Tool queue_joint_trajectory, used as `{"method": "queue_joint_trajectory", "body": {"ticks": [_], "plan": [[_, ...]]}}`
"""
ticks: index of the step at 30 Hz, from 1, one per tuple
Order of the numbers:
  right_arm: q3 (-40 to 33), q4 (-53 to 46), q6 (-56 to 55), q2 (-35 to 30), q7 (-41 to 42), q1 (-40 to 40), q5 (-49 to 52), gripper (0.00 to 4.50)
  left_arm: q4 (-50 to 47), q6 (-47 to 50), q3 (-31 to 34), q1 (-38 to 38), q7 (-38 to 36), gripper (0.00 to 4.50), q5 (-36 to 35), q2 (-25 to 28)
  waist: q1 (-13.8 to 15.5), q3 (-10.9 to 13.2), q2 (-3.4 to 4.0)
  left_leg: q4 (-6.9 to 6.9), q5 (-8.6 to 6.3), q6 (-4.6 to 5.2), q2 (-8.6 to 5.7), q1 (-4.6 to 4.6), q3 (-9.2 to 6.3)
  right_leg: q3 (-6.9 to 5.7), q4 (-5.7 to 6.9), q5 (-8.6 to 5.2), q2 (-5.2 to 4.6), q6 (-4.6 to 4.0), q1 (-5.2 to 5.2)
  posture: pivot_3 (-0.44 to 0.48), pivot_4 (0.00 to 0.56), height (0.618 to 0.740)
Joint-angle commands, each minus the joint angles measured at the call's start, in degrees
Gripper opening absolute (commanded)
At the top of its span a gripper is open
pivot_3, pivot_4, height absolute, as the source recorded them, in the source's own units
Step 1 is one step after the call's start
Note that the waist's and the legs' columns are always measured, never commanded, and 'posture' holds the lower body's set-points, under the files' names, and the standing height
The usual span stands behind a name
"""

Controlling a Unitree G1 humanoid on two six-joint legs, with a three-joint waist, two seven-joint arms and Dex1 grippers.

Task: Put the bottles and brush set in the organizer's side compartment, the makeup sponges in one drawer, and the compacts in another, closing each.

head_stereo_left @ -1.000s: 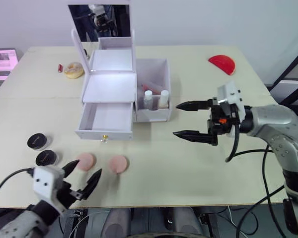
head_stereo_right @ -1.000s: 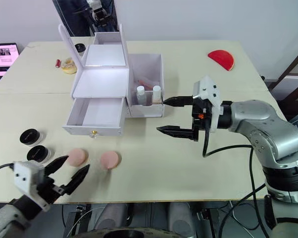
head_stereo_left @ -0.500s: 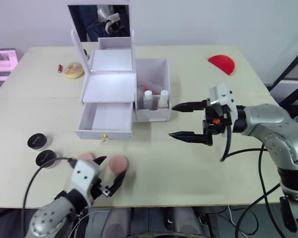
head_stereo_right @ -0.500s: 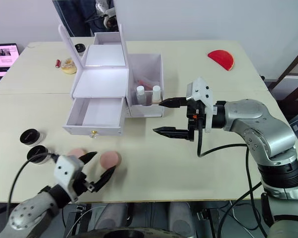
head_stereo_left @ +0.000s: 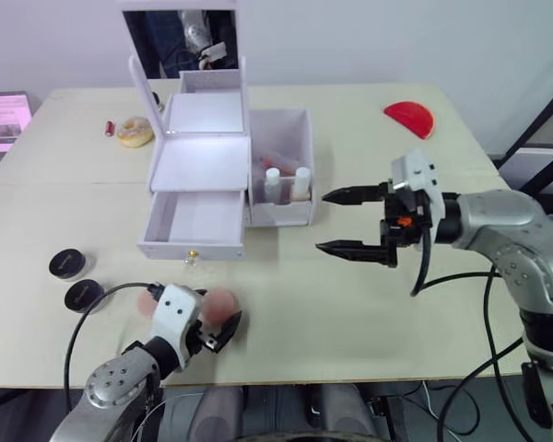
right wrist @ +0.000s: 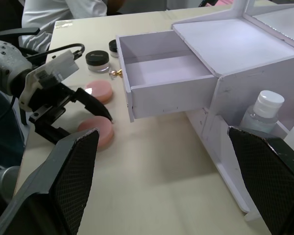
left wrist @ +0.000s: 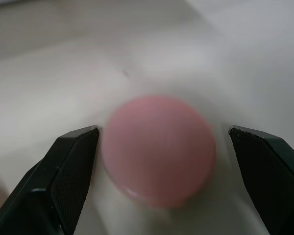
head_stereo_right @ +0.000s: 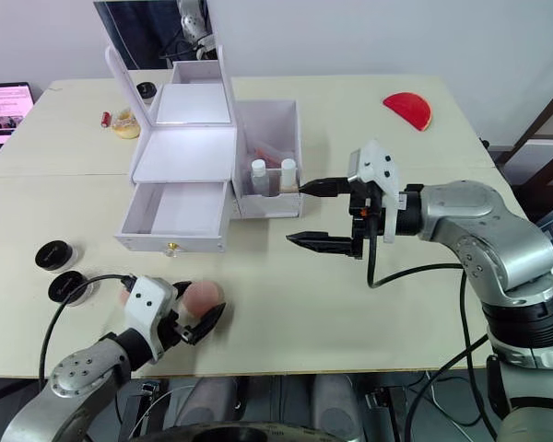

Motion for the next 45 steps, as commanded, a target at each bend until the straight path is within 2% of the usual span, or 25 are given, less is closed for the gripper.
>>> {"method": "queue_joint_trajectory", "body": {"ticks": [1,3,5,12,15,18,24,26,29,33,35,38,45], "plan": [[-1.51,-1.87,-0.31,-0.4,-0.38,-1.17,0.69,4.5,-1.01,-0.45,0.55,1.14,-0.68,4.22,-1.18,0.27,0.0,0.0,0.0,0.0,0.0,0.0,0.0,0.0,0.0,0.0,0.0,0.0,0.0,0.0,0.0,0.0,0.15,0.739],[-1.32,-1.7,-0.42,-0.16,-0.55,-1.29,0.42,4.5,0.28,-1.67,0.34,1.22,-0.79,3.56,-0.63,0.2,0.01,-0.01,0.01,0.01,0.0,0.0,0.0,0.0,0.0,0.01,0.0,0.0,0.0,0.0,0.0,0.0,0.15,0.739],[-1.18,-1.59,-0.53,-0.08,-0.68,-1.37,0.21,4.5,1.16,-2.53,0.16,1.26,-0.94,2.69,-0.34,0.12,0.01,-0.01,0.02,0.01,0.0,0.0,0.0,0.01,0.0,0.01,0.0,-0.01,0.0,0.0,0.0,0.0,0.15,0.739],[-1.49,-2.02,-0.44,-0.37,-0.88,-0.78,0.33,4.5,3.66,-6.54,0.11,2.28,-1.7,2.69,-0.05,0.17,0.03,-0.07,0.12,0.01,0.0,0.0,0.0,0.04,0.0,0.01,0.0,0.0,0.0,0.0,0.02,0.0,0.15,0.739],[-1.19,-2.06,-0.66,-0.25,-1.06,-0.46,-0.01,4.5,2.66,-8.73,3.27,3.19,-4.0,2.69,-2.75,0.74,-0.01,-0.08,0.13,0.01,0.0,0.0,0.0,0.06,0.0,0.01,0.02,-0.01,0.0,0.01,0.03,0.0,0.15,0.739],[-0.92,-2.03,-0.74,-0.12,-1.22,-0.42,-0.17,4.5,0.81,-10.38,10.84,4.9,-9.16,2.69,-7.52,3.75,-0.12,-0.07,0.12,-0.02,0.0,0.0,0.01,0.05,0.0,0.01,0.03,-0.01,0.0,0.0,-0.01,0.0,0.15,0.739],[-0.21,-1.0,-1.96,0.87,-1.53,-0.56,-1.21,4.5,-3.37,-4.54,35.1,12.31,-23.17,2.69,-27.62,14.86,-0.1,-0.06,0.09,-0.01,0.0,0.0,0.05,-0.01,0.03,0.02,0.01,-0.03,0.02,0.01,-0.07,0.0,0.15,0.739],[-0.19,-0.85,-2.26,1.25,-1.64,-0.65,-1.39,4.5,-3.21,-2.97,40.74,14.12,-25.54,2.69,-32.18,17.28,-0.1,-0.06,0.17,-0.01,0.0,0.0,0.05,-0.05,0.04,0.02,-0.07,-0.11,0.02,0.14,-0.07,0.0,0.15,0.739],[-0.33,-1.62,-2.32,1.79,-1.22,-0.68,-0.47,4.5,2.26,0.11,52.04,14.87,-30.85,2.69,-37.63,22.52,0.0,-0.05,0.11,-0.01,0.0,0.0,0.04,-0.05,0.03,0.03,-0.06,-0.12,0.02,0.14,-0.08,0.0,0.15,0.739],[0.33,-2.23,-1.55,2.18,-0.29,-1.83,0.55,4.5,10.78,3.16,58.55,11.05,-34.73,2.69,-39.14,29.28,-0.11,-0.02,0.17,-0.02,0.0,0.0,0.04,-0.02,0.02,0.03,0.03,-0.13,0.04,0.15,-0.11,0.0,0.15,0.739],[0.97,-1.82,-2.04,2.43,0.07,-2.76,-0.01,4.5,16.89,4.86,59.25,5.1,-34.87,2.69,-40.95,33.74,-0.19,-0.02,0.17,-0.02,0.0,0.0,0.05,0.0,0.05,0.05,0.01,-0.13,0.05,0.15,-0.1,0.0,0.15,0.739],[1.51,-1.74,-2.0,2.84,-0.09,-3.64,-0.36,4.5,22.67,5.08,55.64,-2.85,-34.43,2.69,-40.22,37.78,-0.07,-0.02,0.14,-0.02,0.0,0.0,0.05,-0.02,0.02,0.04,0.03,-0.12,0.07,0.14,-0.15,0.0,0.15,0.739],[3.68,-2.57,-2.51,3.89,-1.23,-3.79,-2.21,4.5,28.99,1.14,36.57,-20.0,-33.95,2.69,-33.45,38.97,-0.49,-0.02,0.15,-0.23,0.0,-0.01,0.04,-0.01,0.09,0.15,-0.03,0.0,0.08,-0.02,-0.19,0.0,0.15,0.739]]}}
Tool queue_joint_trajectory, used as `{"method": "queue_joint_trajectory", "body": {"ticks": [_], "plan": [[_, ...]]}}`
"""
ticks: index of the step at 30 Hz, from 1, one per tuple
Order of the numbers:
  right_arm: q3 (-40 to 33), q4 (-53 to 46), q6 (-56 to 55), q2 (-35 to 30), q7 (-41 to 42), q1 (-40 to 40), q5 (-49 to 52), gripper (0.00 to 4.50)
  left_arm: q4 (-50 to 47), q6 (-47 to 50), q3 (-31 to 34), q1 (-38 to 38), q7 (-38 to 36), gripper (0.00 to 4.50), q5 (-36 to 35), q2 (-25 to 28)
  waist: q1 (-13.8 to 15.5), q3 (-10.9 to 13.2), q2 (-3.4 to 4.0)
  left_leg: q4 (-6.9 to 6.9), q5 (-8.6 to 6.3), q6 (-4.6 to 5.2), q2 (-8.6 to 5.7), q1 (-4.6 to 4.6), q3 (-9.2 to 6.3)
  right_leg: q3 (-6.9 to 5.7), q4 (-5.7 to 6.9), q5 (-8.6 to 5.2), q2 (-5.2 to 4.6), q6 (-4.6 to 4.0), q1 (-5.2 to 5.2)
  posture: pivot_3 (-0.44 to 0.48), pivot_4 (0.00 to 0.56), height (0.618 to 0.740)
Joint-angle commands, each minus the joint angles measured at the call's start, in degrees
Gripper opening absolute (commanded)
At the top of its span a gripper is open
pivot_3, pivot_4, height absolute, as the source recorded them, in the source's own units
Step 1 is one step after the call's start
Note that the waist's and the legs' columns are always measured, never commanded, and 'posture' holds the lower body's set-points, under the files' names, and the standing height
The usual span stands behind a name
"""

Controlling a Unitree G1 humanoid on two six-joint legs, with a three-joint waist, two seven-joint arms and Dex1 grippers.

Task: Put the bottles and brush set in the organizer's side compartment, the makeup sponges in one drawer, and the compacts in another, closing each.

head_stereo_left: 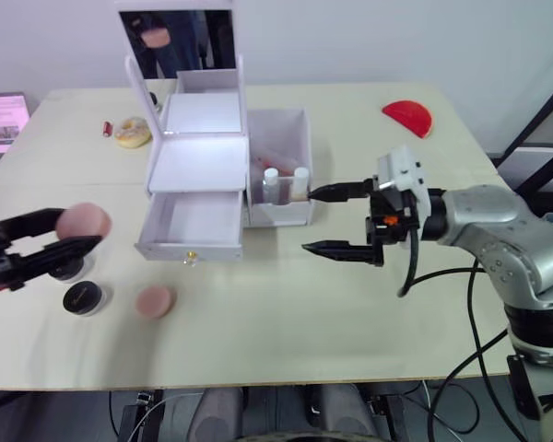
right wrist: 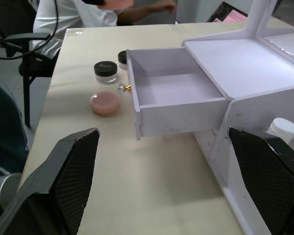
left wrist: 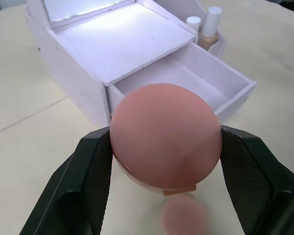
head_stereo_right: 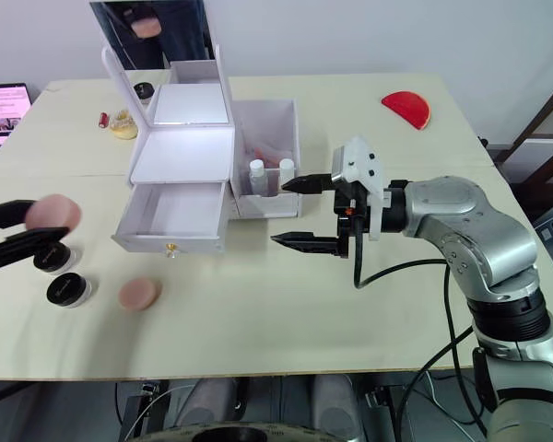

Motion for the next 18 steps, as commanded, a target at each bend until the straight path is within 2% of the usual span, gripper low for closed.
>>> {"method": "queue_joint_trajectory", "body": {"ticks": [1,6,12,18], "plan": [[1.12,-1.69,-1.71,0.76,-0.74,-0.88,-1.62,4.5,3.38,-3.1,-8.49,-8.03,-0.18,2.69,3.63,-0.06,0.01,0.0,-0.01,-0.01,0.0,0.0,0.0,0.01,-0.01,0.0,0.02,0.01,0.01,0.01,-0.01,0.0,0.15,0.739],[2.15,-2.48,-1.81,1.68,-2.09,-0.47,-2.99,4.5,9.23,-4.74,-19.07,-19.33,-2.53,2.69,7.8,-1.83,-0.54,0.0,-0.01,0.02,0.01,0.0,0.0,0.02,0.0,0.05,0.07,0.08,0.03,0.14,-0.02,0.0,0.15,0.739],[1.86,-4.02,-0.81,2.1,-3.99,0.28,-2.96,4.5,9.8,-4.27,-23.24,-22.85,-4.02,2.69,9.37,-3.5,-1.27,0.0,-0.03,0.03,0.01,0.0,0.0,0.05,0.02,0.11,0.24,0.09,0.03,0.29,-0.07,0.0,0.15,0.739],[1.76,-4.67,-0.05,2.26,-5.12,0.2,-2.51,4.5,9.52,-3.92,-24.02,-22.84,-4.3,2.69,10.6,-4.58,-1.09,0.02,-0.06,0.02,0.01,0.0,0.0,0.27,0.0,0.15,0.56,0.01,0.03,0.33,-0.04,0.0,0.15,0.739]]}}
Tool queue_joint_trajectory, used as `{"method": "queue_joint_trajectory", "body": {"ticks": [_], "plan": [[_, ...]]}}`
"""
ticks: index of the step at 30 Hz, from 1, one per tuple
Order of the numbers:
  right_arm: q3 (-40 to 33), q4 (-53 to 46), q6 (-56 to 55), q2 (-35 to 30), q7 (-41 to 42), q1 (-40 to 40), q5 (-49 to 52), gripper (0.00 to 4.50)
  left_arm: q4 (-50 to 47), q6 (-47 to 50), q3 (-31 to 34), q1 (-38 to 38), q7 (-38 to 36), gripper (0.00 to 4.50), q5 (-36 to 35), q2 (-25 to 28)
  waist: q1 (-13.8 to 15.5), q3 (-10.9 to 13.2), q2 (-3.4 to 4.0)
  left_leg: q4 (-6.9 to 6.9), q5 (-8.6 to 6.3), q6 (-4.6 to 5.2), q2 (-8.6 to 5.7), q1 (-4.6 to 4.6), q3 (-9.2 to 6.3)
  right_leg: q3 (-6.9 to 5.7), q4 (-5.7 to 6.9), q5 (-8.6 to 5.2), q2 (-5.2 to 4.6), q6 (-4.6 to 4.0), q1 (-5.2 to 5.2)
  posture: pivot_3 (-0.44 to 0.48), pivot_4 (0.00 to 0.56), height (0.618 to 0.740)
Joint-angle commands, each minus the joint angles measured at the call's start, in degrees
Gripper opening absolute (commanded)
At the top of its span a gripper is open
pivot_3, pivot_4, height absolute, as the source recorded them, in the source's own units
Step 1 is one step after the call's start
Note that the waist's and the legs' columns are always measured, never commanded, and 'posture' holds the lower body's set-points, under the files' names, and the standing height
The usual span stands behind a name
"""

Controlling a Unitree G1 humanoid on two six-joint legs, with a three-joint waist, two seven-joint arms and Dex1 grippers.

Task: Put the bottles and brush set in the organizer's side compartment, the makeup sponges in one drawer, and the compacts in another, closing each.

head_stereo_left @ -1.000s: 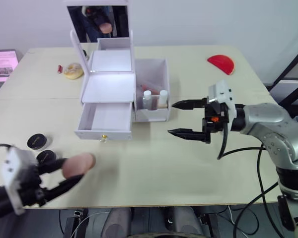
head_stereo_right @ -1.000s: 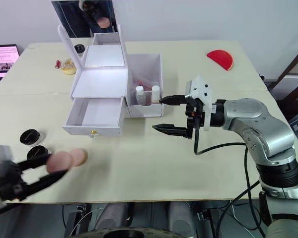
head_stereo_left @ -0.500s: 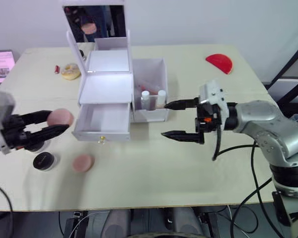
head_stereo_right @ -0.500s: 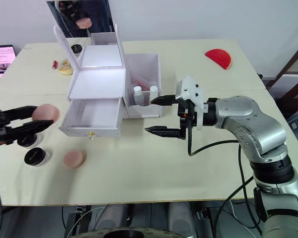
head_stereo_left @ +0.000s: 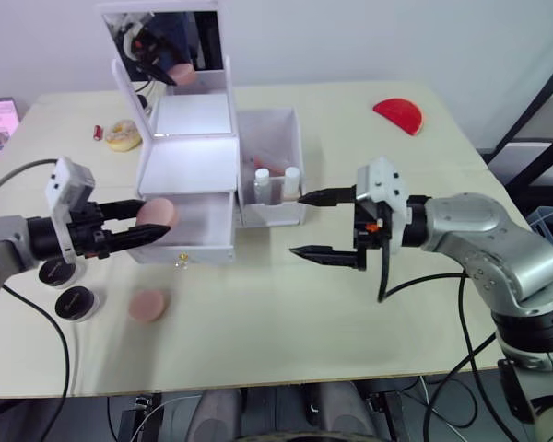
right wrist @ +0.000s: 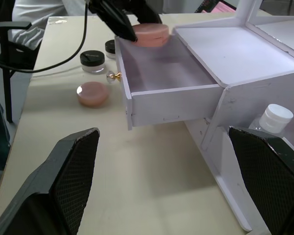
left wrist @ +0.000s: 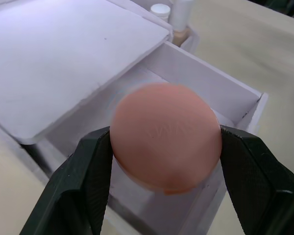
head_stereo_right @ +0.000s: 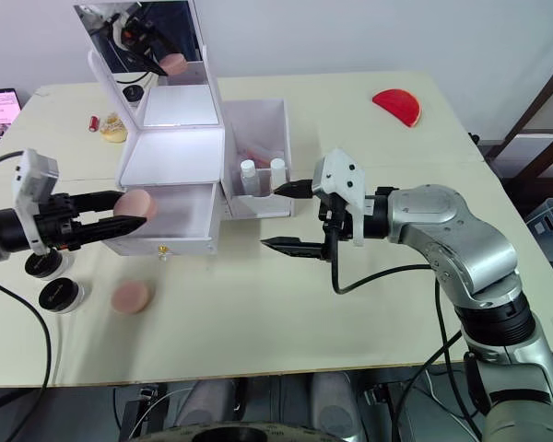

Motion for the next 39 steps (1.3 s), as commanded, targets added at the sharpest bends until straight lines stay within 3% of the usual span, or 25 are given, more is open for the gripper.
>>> {"method": "queue_joint_trajectory", "body": {"ticks": [1,16,18,20,33,39], "plan": [[-1.31,-2.3,-0.13,0.36,-0.61,-0.6,0.83,4.5,-1.02,-0.22,1.23,-0.14,-0.53,2.69,0.76,0.46,0.0,0.0,0.0,0.02,0.0,0.0,0.0,0.03,0.01,0.02,0.0,-0.05,0.0,-0.07,0.03,0.0,0.15,0.739],[-1.3,-2.09,0.08,0.4,-1.25,-1.0,0.96,4.5,-1.72,0.4,1.9,1.26,0.52,2.69,1.7,-0.34,0.05,0.0,0.0,-0.01,0.0,0.0,0.0,0.22,0.04,0.07,-0.01,-0.08,0.0,-0.1,0.19,0.0,0.15,0.739],[-1.41,-2.13,0.09,0.31,-1.31,-0.87,0.97,4.5,-1.74,0.62,2.03,1.26,0.88,3.72,1.54,-0.53,0.05,0.0,0.0,-0.01,0.0,0.0,0.0,0.23,0.04,0.07,-0.01,-0.1,0.0,-0.09,0.19,0.0,0.15,0.739],[-1.54,-2.2,0.1,0.24,-1.35,-0.72,1.02,4.5,-1.82,0.69,2.14,1.11,1.37,4.46,1.54,-0.75,0.1,0.0,0.0,-0.01,0.0,0.0,0.0,0.23,0.04,0.07,0.0,-0.1,0.0,-0.09,0.2,0.0,0.15,0.739],[-1.78,-1.4,-0.09,0.12,-1.3,-1.08,0.86,4.5,-1.88,2.88,4.57,-0.72,0.97,4.46,-0.2,-0.03,0.07,0.01,-0.01,-0.02,0.0,0.0,0.0,0.23,0.05,0.07,-0.01,-0.07,0.0,-0.05,0.19,0.0,0.15,0.739],[-3.02,-0.98,-0.92,-1.32,-0.47,-0.24,0.41,4.5,-2.1,4.88,12.21,3.22,-0.2,4.46,-2.09,1.34,-0.1,0.01,-0.01,-0.06,0.0,0.0,0.0,0.23,0.05,0.08,-0.01,-0.1,0.0,-0.08,0.16,0.0,0.15,0.739]]}}
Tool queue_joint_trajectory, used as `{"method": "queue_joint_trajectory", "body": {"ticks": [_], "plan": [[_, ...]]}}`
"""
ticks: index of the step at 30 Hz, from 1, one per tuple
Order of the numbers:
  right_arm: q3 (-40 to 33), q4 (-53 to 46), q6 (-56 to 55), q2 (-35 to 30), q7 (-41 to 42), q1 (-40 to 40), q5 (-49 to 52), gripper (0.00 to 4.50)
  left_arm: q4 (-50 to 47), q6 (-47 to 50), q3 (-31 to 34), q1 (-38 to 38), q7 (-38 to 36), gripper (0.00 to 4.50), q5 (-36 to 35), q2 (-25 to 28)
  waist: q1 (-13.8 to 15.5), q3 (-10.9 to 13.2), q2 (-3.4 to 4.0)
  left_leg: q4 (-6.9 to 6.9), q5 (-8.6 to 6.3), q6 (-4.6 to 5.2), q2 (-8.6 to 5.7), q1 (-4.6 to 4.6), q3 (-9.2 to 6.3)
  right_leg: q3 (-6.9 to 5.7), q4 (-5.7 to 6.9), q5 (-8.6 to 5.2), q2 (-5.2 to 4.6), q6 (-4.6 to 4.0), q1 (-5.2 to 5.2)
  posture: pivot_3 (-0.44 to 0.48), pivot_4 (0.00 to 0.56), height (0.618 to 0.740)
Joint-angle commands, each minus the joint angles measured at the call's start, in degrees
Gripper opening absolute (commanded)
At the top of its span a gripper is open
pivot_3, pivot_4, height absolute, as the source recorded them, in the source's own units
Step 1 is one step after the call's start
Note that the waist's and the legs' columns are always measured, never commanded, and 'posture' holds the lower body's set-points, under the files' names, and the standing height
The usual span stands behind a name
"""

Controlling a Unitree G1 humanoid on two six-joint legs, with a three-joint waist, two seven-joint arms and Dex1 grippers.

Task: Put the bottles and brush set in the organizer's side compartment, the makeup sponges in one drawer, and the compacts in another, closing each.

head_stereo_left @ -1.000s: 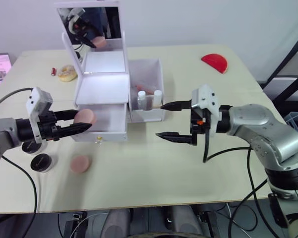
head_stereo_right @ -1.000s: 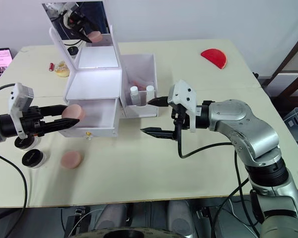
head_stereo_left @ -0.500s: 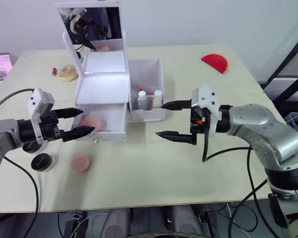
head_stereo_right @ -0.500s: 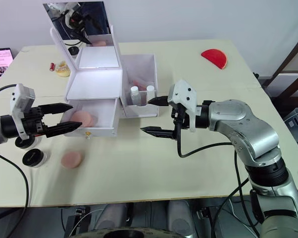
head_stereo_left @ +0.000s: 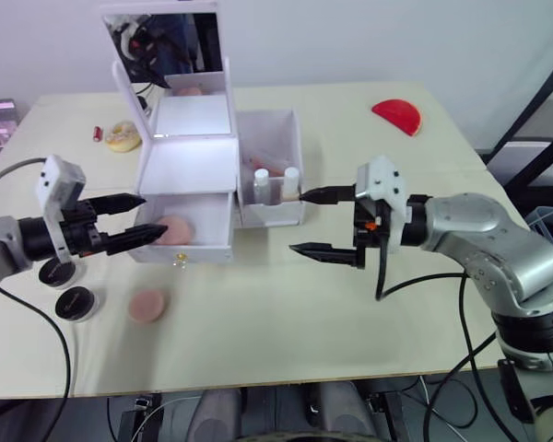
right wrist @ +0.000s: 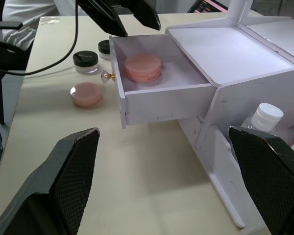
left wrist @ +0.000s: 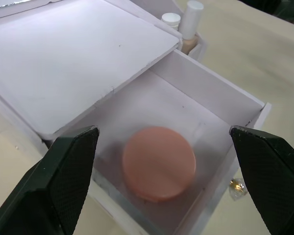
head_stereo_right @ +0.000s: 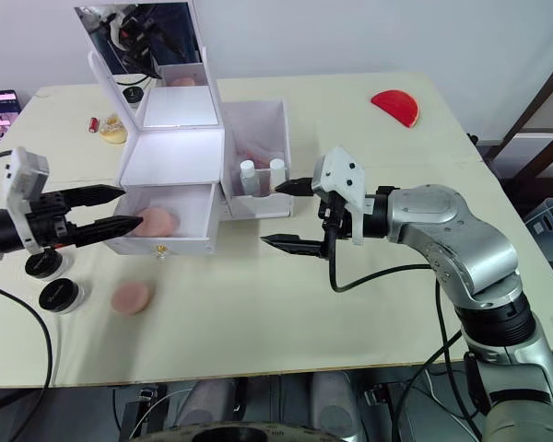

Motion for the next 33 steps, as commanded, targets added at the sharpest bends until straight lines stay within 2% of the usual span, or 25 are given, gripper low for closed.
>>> {"method": "queue_joint_trajectory", "body": {"ticks": [1,6,11,16,20,24,33], "plan": [[-3.43,-0.57,-1.33,-1.78,1.25,0.18,0.38,4.5,-0.49,0.98,7.85,2.27,-1.22,4.46,-1.4,2.58,0.04,0.0,0.0,0.0,0.0,0.0,0.0,0.0,0.0,0.0,0.0,-0.02,0.0,-0.03,0.0,0.0,0.15,0.739],[-7.61,0.85,-3.23,-5.75,4.46,3.12,0.5,4.5,2.46,-0.87,19.13,11.97,-2.77,4.46,2.48,3.63,0.15,0.01,0.01,-0.05,-0.01,0.0,0.0,-0.01,0.05,0.0,-0.09,-0.05,-0.02,-0.04,0.01,0.0,0.15,0.739],[-14.24,4.57,-6.75,-8.15,5.57,9.05,-0.44,4.5,7.44,-4.47,30.84,23.02,-2.97,4.46,7.26,1.34,0.22,0.04,-0.06,-0.08,-0.01,-0.01,0.01,-0.03,0.08,0.01,-0.1,-0.09,-0.03,-0.03,-0.05,0.0,0.15,0.739],[-23.96,14.34,-14.81,-13.04,8.66,22.92,-6.33,4.5,23.44,-13.82,38.32,27.74,-1.54,4.46,13.58,2.16,0.92,0.03,-0.27,-0.02,-0.02,-0.02,0.01,-0.03,0.12,0.01,-0.16,-0.26,-0.08,-0.01,0.0,0.0,0.15,0.739],[-32.13,19.03,-20.14,-14.21,14.36,32.66,-5.78,4.5,32.09,-19.28,39.42,28.87,-2.92,4.46,15.44,3.45,1.51,0.06,-0.25,-0.01,-0.03,-0.03,-0.01,-0.03,0.26,0.04,-0.22,-0.25,-0.15,0.0,-0.01,0.0,0.15,0.739],[-34.49,24.22,-26.82,-14.24,17.62,38.71,-8.42,4.5,36.77,-22.34,37.33,28.98,-4.74,4.46,16.34,3.77,1.56,0.05,-0.27,-0.02,-0.05,-0.06,0.08,0.05,0.26,0.03,-0.21,-0.24,-0.13,-0.01,0.0,0.0,0.15,0.739],[-34.91,23.58,-28.33,-12.17,15.41,39.91,-7.31,4.5,39.85,-23.87,35.47,28.06,-7.4,4.46,16.36,4.64,0.71,0.07,-0.25,-0.05,-0.06,-0.08,0.33,0.03,0.47,0.03,-0.25,-0.21,-0.1,-0.06,-0.08,0.0,0.15,0.739]]}}
